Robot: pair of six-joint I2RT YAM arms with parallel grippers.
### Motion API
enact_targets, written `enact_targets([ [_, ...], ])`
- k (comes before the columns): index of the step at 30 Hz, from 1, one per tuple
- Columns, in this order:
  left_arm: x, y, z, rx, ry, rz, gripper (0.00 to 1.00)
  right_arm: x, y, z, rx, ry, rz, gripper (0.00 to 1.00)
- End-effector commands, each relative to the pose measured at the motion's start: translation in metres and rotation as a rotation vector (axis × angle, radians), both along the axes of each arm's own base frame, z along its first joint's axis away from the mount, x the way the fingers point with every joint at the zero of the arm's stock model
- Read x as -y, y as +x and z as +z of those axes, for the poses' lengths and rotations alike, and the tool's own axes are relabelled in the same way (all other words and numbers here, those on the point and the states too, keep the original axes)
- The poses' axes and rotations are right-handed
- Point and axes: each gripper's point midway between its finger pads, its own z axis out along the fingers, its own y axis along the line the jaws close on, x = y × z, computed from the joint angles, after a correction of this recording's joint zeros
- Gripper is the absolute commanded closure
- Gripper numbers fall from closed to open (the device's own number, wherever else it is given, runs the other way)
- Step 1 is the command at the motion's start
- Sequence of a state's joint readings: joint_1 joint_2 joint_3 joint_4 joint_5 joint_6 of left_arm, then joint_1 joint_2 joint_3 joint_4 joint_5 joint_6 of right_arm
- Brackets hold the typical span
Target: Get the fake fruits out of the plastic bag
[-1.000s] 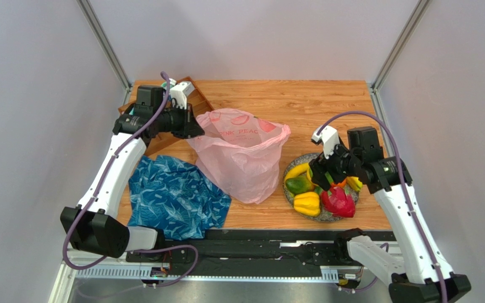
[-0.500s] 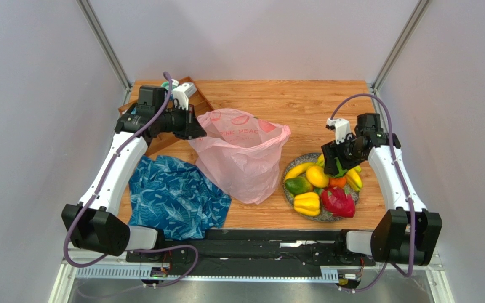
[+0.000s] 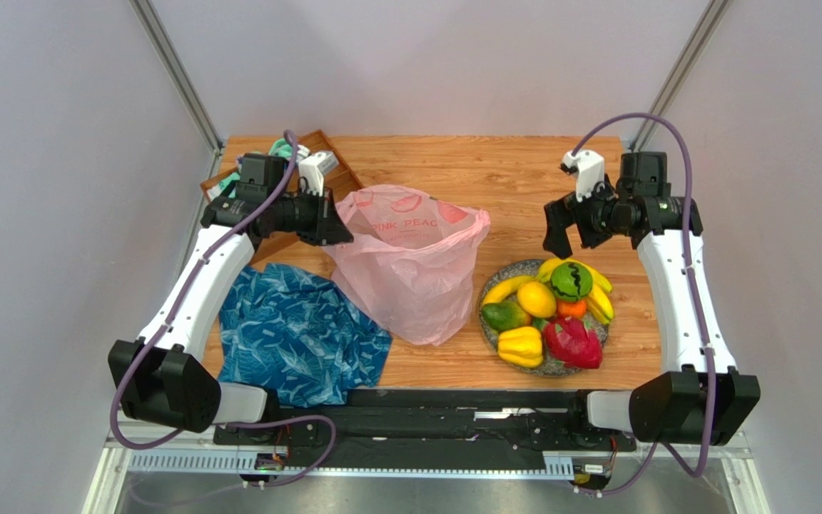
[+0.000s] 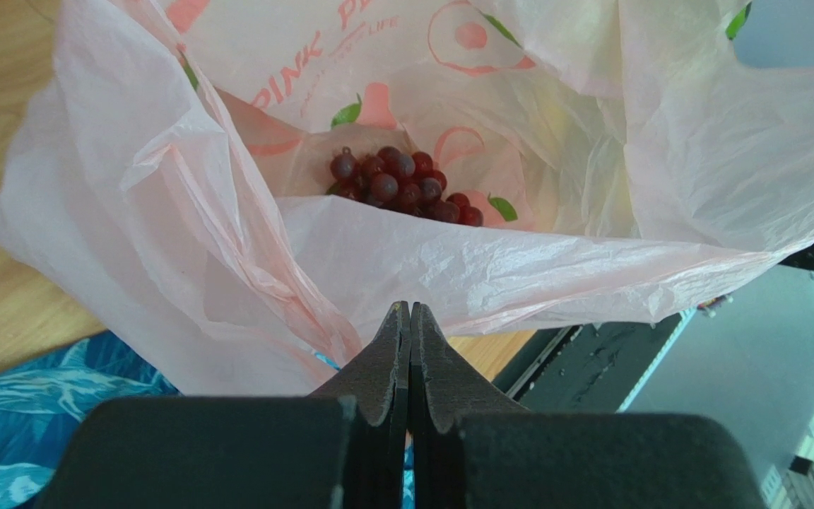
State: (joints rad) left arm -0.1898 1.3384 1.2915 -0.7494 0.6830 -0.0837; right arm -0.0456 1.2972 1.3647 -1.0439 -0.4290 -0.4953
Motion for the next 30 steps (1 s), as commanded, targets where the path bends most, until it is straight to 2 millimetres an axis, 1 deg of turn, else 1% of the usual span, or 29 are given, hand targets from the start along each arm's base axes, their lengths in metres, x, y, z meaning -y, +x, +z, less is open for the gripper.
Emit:
enact_targets([
  [1,0.003,-0.016,0.006,0.029,-0.036,-0.049,1.00,-0.030,0.007,0.034,0.020,0.118,0.037,0.00],
  [2,0.004,-0.019,0.006,0.030,-0.041,-0.059,1.00,-0.047,0.009,0.047,0.053,0.140,0.086,0.00],
  [4,0.004,-0.026,0.005,0.030,-0.046,-0.067,1.00,-0.065,0.013,0.064,0.094,0.164,0.118,0.00],
  [5,0.004,-0.029,0.004,0.023,-0.049,-0.066,1.00,-0.089,0.015,0.083,0.153,0.178,0.191,0.00],
  [6,0.003,-0.031,-0.002,0.009,-0.047,-0.063,1.00,-0.104,0.014,0.092,0.182,0.189,0.235,0.04],
  [7,0.003,-0.035,0.000,0.016,-0.049,-0.061,1.00,-0.119,0.013,0.101,0.206,0.199,0.283,0.07],
  [8,0.003,-0.038,-0.001,0.009,-0.055,-0.061,1.00,-0.153,0.009,0.113,0.248,0.217,0.375,0.09],
  [9,0.003,-0.043,-0.001,0.009,-0.062,-0.069,1.00,-0.169,0.009,0.117,0.267,0.222,0.410,0.13],
  [10,0.004,-0.047,-0.002,0.005,-0.070,-0.076,1.00,-0.184,0.008,0.119,0.273,0.229,0.438,0.16],
  [11,0.006,-0.052,0.000,0.001,-0.085,-0.090,1.00,-0.212,0.013,0.111,0.262,0.244,0.461,0.19],
  [12,0.006,-0.057,0.000,0.000,-0.094,-0.101,1.00,-0.224,0.015,0.108,0.253,0.256,0.471,0.24],
  [13,0.007,-0.060,0.002,0.004,-0.103,-0.115,1.00,-0.236,0.019,0.098,0.225,0.259,0.477,0.26],
  [14,0.008,-0.064,0.003,0.004,-0.111,-0.129,1.00,-0.252,0.024,0.075,0.166,0.248,0.493,0.28],
  [15,0.007,-0.068,0.004,0.013,-0.112,-0.130,1.00,-0.258,0.026,0.061,0.137,0.230,0.506,0.33],
  [17,0.005,-0.072,0.003,0.017,-0.101,-0.130,1.00,-0.261,0.019,0.037,0.081,0.172,0.527,0.35],
  [18,0.004,-0.077,0.003,0.029,-0.098,-0.130,1.00,-0.259,0.012,0.036,0.077,0.169,0.535,0.35],
  [19,0.003,-0.078,0.003,0.037,-0.093,-0.131,1.00,-0.255,0.007,0.029,0.059,0.156,0.534,0.35],
  [20,0.002,-0.081,0.002,0.038,-0.092,-0.130,1.00,-0.251,0.004,0.032,0.068,0.149,0.530,0.35],
  [21,0.001,-0.085,0.000,0.041,-0.091,-0.129,1.00,-0.245,0.002,0.044,0.107,0.136,0.533,0.35],
  [22,0.000,-0.086,-0.001,0.043,-0.092,-0.130,1.00,-0.236,0.004,0.057,0.141,0.101,0.518,0.34],
  [24,-0.003,-0.089,-0.004,0.038,-0.092,-0.116,1.00,-0.224,0.006,0.083,0.232,0.046,0.534,0.31],
  [25,-0.004,-0.090,-0.005,0.029,-0.095,-0.110,1.00,-0.213,0.003,0.107,0.286,0.026,0.524,0.29],
  [26,-0.004,-0.088,-0.004,0.040,-0.095,-0.111,1.00,-0.207,0.001,0.118,0.316,0.016,0.524,0.21],
  [27,-0.004,-0.087,-0.006,0.033,-0.094,-0.110,1.00,-0.202,-0.005,0.128,0.346,0.010,0.537,0.17],
  [28,-0.003,-0.086,-0.007,0.026,-0.098,-0.103,1.00,-0.193,-0.017,0.139,0.376,0.002,0.564,0.14],
  [30,-0.003,-0.080,-0.012,0.015,-0.094,-0.089,1.00,-0.186,-0.029,0.147,0.397,0.003,0.582,0.08],
])
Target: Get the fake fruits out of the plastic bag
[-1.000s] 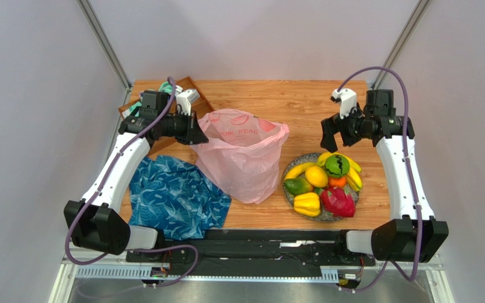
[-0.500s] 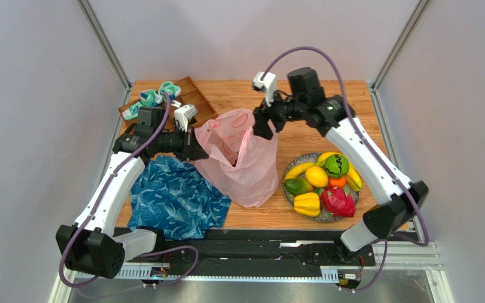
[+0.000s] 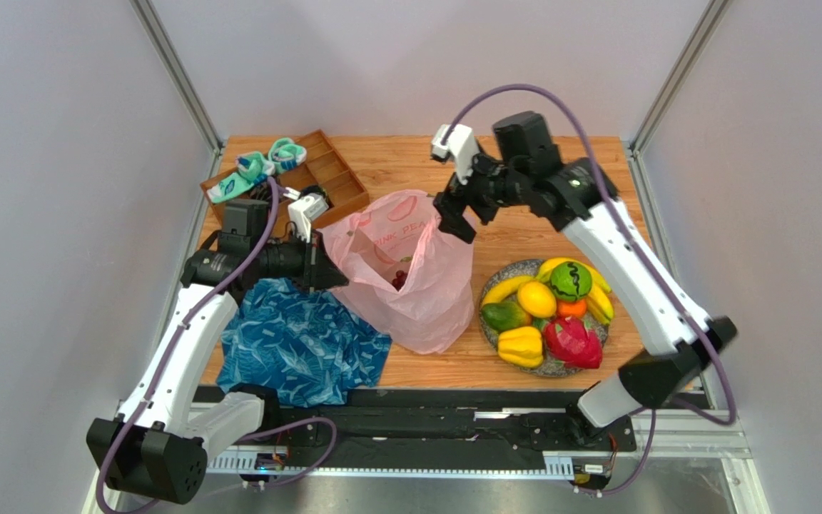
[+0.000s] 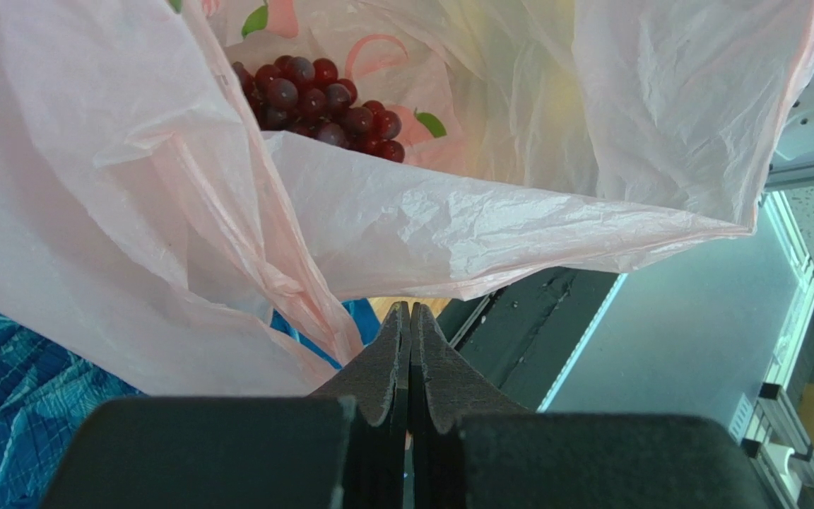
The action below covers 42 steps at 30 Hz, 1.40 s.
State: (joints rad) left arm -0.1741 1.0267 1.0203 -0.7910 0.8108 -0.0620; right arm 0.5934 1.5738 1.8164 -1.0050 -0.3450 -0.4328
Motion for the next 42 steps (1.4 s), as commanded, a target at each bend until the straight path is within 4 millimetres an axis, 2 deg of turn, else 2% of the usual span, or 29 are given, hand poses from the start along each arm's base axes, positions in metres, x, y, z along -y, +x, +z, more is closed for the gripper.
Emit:
enact_targets([
  [1,0.002,0.007,-0.002,0.011,-0.021,-0.002,1.00,0.034,-0.041,0.075,0.202,0.044,0.059,0.05],
  [2,0.003,0.008,-0.002,0.010,-0.030,-0.006,1.00,0.036,-0.049,0.086,0.224,0.075,0.065,0.02],
  [4,0.005,0.007,-0.005,-0.014,-0.042,0.000,1.00,0.029,-0.052,0.104,0.241,0.146,0.071,0.00],
  [7,0.008,0.005,-0.003,-0.022,-0.065,-0.008,1.00,0.007,-0.038,0.118,0.229,0.242,0.046,0.01],
  [8,0.010,0.003,-0.001,-0.023,-0.081,-0.020,1.00,-0.004,-0.035,0.118,0.209,0.262,0.051,0.02],
  [9,0.012,0.002,-0.001,-0.029,-0.093,-0.026,1.00,-0.021,-0.021,0.106,0.179,0.250,0.060,0.08],
  [10,0.013,0.000,0.000,-0.035,-0.107,-0.032,1.00,-0.035,-0.018,0.103,0.174,0.253,0.084,0.11],
  [11,0.015,-0.003,0.004,-0.034,-0.125,-0.049,1.00,-0.046,-0.010,0.091,0.158,0.231,0.098,0.18],
  [12,0.016,-0.004,0.005,-0.033,-0.131,-0.053,1.00,-0.060,0.002,0.061,0.112,0.183,0.110,0.22],
  [14,0.015,-0.009,0.012,-0.024,-0.136,-0.056,1.00,-0.069,0.011,0.017,0.073,0.084,0.120,0.30],
  [15,0.015,-0.012,0.014,-0.018,-0.138,-0.056,1.00,-0.069,0.016,-0.012,0.040,0.026,0.116,0.31],
  [16,0.014,-0.014,0.017,-0.005,-0.138,-0.059,1.00,-0.064,0.014,-0.046,-0.009,-0.037,0.098,0.32],
  [17,0.012,-0.017,0.021,0.010,-0.134,-0.054,1.00,-0.061,0.010,-0.066,-0.049,-0.068,0.095,0.35],
  [19,0.010,-0.020,0.025,0.030,-0.136,-0.047,1.00,-0.059,0.002,-0.086,-0.081,-0.090,0.081,0.34],
  [20,0.009,-0.021,0.027,0.041,-0.137,-0.040,1.00,-0.055,-0.005,-0.108,-0.122,-0.123,0.069,0.32],
  [22,0.008,-0.022,0.029,0.046,-0.144,-0.033,1.00,-0.058,-0.014,-0.118,-0.155,-0.135,0.057,0.28],
  [23,0.008,-0.022,0.030,0.048,-0.146,-0.030,1.00,-0.058,-0.018,-0.128,-0.175,-0.152,0.051,0.19],
  [25,0.007,-0.023,0.031,0.053,-0.150,-0.029,1.00,-0.060,-0.018,-0.140,-0.170,-0.194,0.018,0.08],
  [26,0.008,-0.024,0.030,0.054,-0.154,-0.031,1.00,-0.061,-0.020,-0.154,-0.180,-0.224,0.020,0.00],
  [28,0.008,-0.023,0.031,0.056,-0.162,-0.028,1.00,-0.067,-0.022,-0.167,-0.174,-0.259,0.037,0.00],
  [29,0.008,-0.023,0.030,0.055,-0.164,-0.026,1.00,-0.067,-0.022,-0.180,-0.188,-0.282,0.040,0.00],
  [34,0.007,-0.019,0.029,0.054,-0.159,-0.016,1.00,-0.063,-0.021,-0.222,-0.232,-0.368,0.025,0.00],
  [40,0.003,-0.012,0.026,0.062,-0.145,0.007,1.00,-0.052,-0.036,-0.243,-0.297,-0.409,0.052,0.00],
  [42,0.002,-0.008,0.025,0.064,-0.140,0.013,1.00,-0.052,-0.030,-0.245,-0.265,-0.409,0.053,0.04],
])
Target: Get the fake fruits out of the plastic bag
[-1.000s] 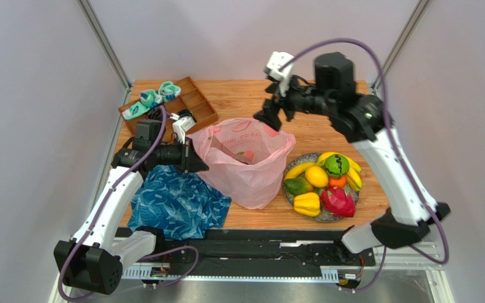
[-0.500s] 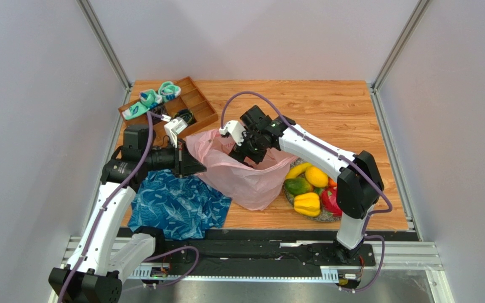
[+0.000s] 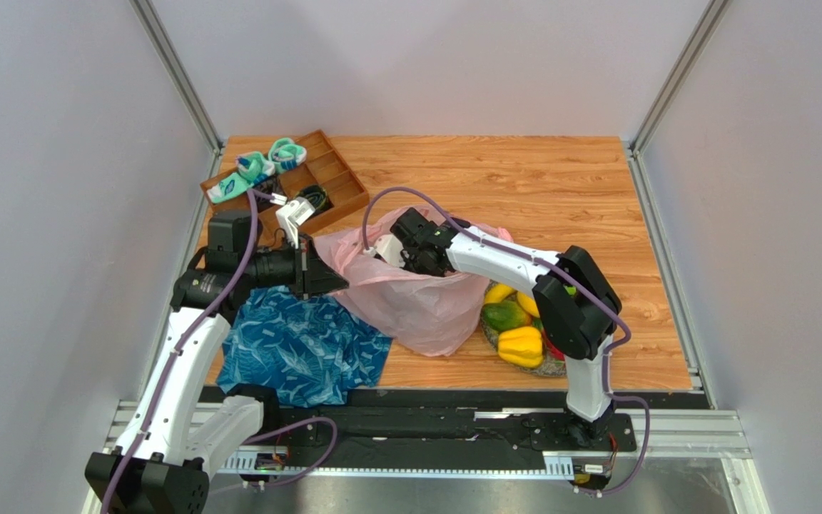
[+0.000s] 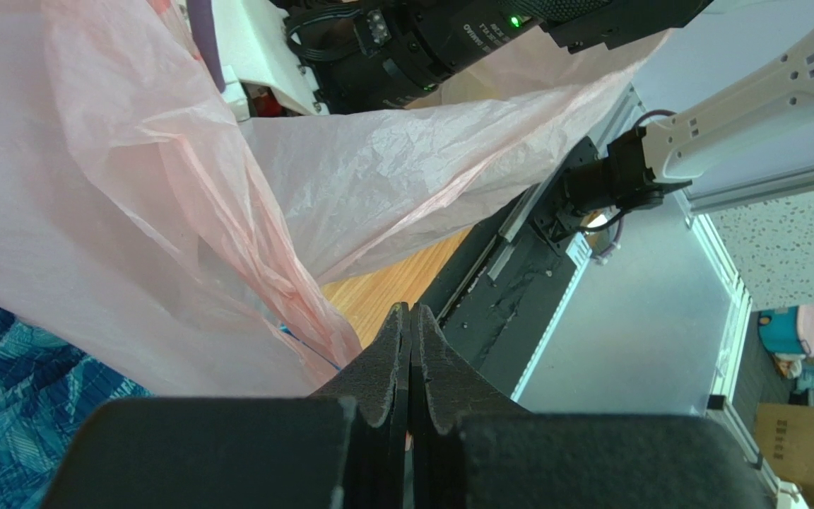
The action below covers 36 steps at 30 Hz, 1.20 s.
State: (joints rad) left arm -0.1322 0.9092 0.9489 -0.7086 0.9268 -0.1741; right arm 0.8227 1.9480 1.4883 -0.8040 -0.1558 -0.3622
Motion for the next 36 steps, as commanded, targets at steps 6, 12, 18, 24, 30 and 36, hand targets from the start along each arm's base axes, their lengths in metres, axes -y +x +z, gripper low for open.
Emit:
enact_targets([
  [6,-0.003,0.024,0.011,0.062,0.010,0.028,1.00,-0.014,0.031,0.059,0.095,0.128,0.024,0.72],
  [12,0.002,0.058,0.032,0.062,-0.008,0.040,1.00,-0.015,0.045,0.208,0.223,0.377,0.056,1.00],
  [18,0.012,0.104,0.059,0.070,-0.024,0.046,1.00,0.011,0.047,0.324,0.418,0.591,0.039,1.00],
  [24,0.031,0.129,0.085,0.121,-0.006,-0.023,1.00,0.018,0.051,0.334,0.451,0.632,-0.011,1.00],
  [30,0.030,0.126,0.069,0.108,0.064,0.003,1.00,0.034,0.066,0.346,0.490,0.671,-0.135,1.00],
  [36,0.021,0.136,0.047,0.110,0.134,0.067,1.00,0.093,0.049,0.400,0.637,0.648,-0.182,1.00],
])
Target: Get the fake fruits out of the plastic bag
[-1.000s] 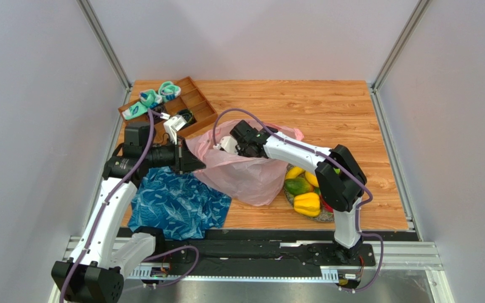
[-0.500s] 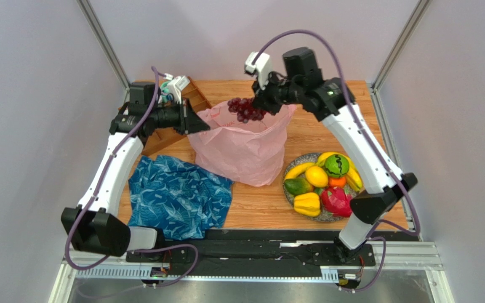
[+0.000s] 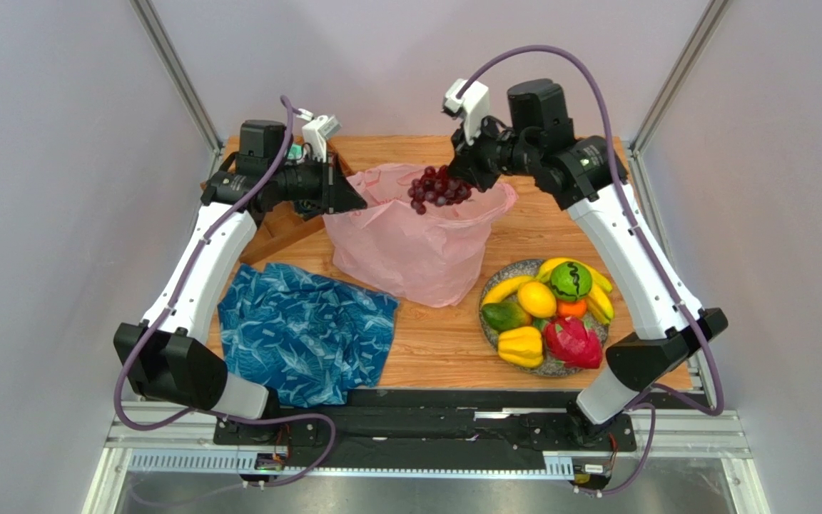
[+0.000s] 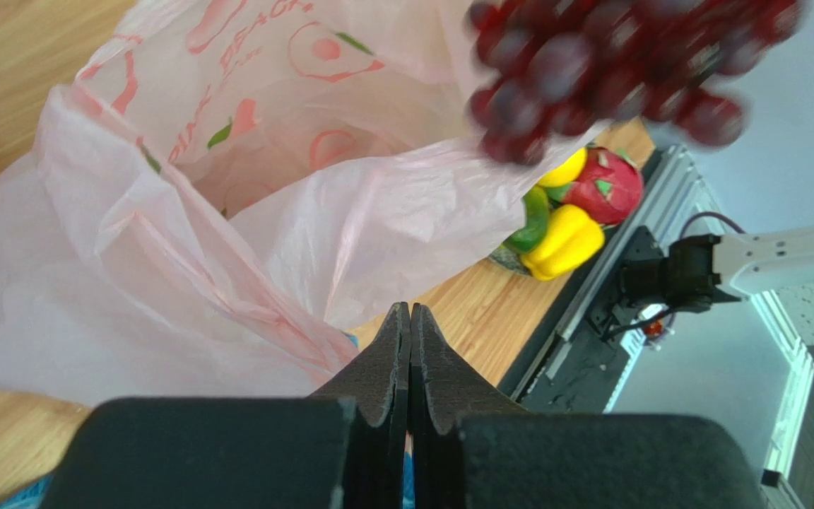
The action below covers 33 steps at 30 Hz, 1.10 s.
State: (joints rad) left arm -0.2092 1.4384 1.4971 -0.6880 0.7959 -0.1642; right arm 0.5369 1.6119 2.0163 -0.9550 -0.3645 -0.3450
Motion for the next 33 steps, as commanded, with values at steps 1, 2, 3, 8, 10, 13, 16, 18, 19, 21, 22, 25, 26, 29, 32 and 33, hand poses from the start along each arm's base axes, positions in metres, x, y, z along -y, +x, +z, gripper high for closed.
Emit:
enact_targets([
  [1,-0.011,0.006,-0.006,0.061,0.069,0.049,1.00,0.051,-0.023,0.082,0.191,0.059,-0.086,1.00],
  [2,-0.014,0.010,-0.008,0.068,0.089,0.068,1.00,0.064,-0.034,0.084,0.192,0.047,-0.109,1.00],
  [3,-0.016,0.012,-0.011,0.067,0.102,0.077,1.00,0.070,-0.038,0.083,0.193,0.036,-0.121,1.00],
  [8,-0.025,0.020,-0.029,0.045,0.166,0.124,1.00,0.117,-0.067,0.070,0.183,-0.026,-0.247,1.00],
  [10,-0.025,0.018,-0.033,0.030,0.165,0.124,1.00,0.131,-0.075,0.042,0.135,-0.086,-0.272,1.00],
  [13,-0.022,0.016,-0.033,0.027,0.145,0.116,1.00,0.152,-0.095,0.012,0.100,-0.172,-0.277,1.00],
  [16,-0.022,0.015,-0.034,0.026,0.141,0.114,1.00,0.159,-0.115,-0.019,0.062,-0.259,-0.207,1.00],
  [18,-0.022,0.015,-0.035,0.023,0.141,0.114,1.00,0.158,-0.122,-0.034,0.031,-0.303,-0.143,1.00],
  [19,-0.022,0.015,-0.036,0.019,0.142,0.114,1.00,0.160,-0.126,-0.046,-0.001,-0.328,-0.128,1.00],
  [21,-0.021,0.015,-0.037,0.018,0.141,0.111,1.00,0.159,-0.130,-0.057,-0.007,-0.354,-0.078,1.00],
  [22,-0.022,0.014,-0.036,0.020,0.140,0.113,1.00,0.159,-0.132,-0.067,-0.021,-0.364,-0.068,1.00],
  [25,-0.023,0.013,-0.035,0.027,0.145,0.114,1.00,0.160,-0.132,-0.082,-0.022,-0.393,-0.040,1.00],
  [26,-0.024,0.013,-0.036,0.027,0.149,0.117,1.00,0.162,-0.134,-0.095,-0.045,-0.414,-0.030,1.00],
  [29,-0.025,0.011,-0.038,0.026,0.155,0.117,1.00,0.164,-0.136,-0.116,-0.068,-0.456,0.003,1.00],
  [32,-0.025,0.008,-0.041,0.023,0.156,0.116,1.00,0.168,-0.138,-0.128,-0.070,-0.494,0.035,1.00],
  [33,-0.026,0.007,-0.041,0.023,0.159,0.116,1.00,0.169,-0.139,-0.135,-0.086,-0.507,0.038,0.99],
])
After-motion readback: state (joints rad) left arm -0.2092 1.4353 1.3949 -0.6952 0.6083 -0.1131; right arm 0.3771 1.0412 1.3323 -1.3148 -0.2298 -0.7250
